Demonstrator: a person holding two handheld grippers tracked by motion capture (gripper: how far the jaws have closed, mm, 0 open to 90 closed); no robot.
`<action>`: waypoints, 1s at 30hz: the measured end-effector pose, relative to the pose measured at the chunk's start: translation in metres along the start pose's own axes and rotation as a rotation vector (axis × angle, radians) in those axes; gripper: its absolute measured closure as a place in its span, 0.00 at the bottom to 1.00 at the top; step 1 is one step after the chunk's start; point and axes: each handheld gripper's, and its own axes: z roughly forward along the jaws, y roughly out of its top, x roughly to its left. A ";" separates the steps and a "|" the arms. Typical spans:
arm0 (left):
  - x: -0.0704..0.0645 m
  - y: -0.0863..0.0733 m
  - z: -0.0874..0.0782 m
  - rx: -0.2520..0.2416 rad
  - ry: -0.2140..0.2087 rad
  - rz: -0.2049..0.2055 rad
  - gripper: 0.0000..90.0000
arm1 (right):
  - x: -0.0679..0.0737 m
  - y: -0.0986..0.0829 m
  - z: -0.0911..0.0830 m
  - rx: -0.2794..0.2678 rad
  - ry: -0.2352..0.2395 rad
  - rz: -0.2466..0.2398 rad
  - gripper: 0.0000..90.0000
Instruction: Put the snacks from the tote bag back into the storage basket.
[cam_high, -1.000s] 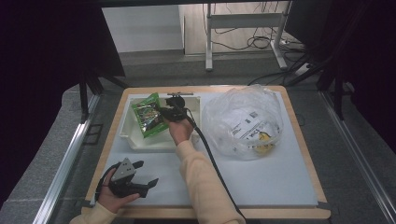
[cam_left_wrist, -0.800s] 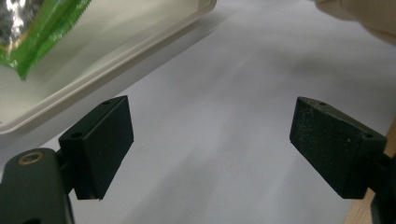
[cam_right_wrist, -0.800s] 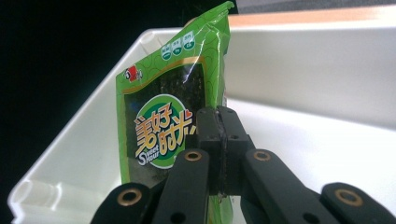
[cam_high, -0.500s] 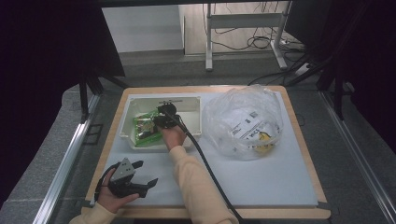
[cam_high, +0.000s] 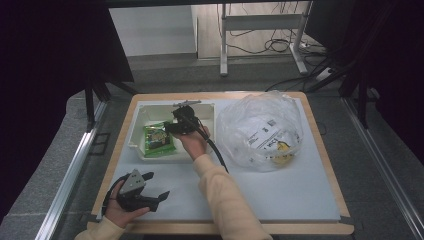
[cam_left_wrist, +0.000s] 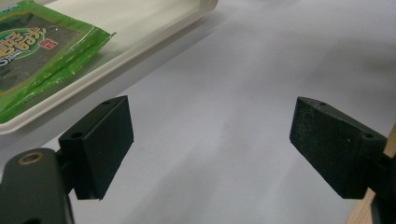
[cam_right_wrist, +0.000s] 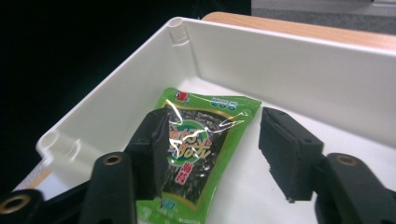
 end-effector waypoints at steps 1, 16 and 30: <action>0.000 0.000 0.000 0.002 0.000 0.001 0.15 | 0.000 0.000 -0.003 -0.001 0.005 -0.005 0.44; 0.001 -0.002 0.002 0.016 0.015 0.001 0.15 | -0.019 -0.009 -0.078 -0.064 0.090 -0.117 0.39; 0.002 -0.003 0.006 0.028 0.040 -0.008 0.15 | -0.055 -0.057 -0.163 -0.101 0.038 -0.141 0.37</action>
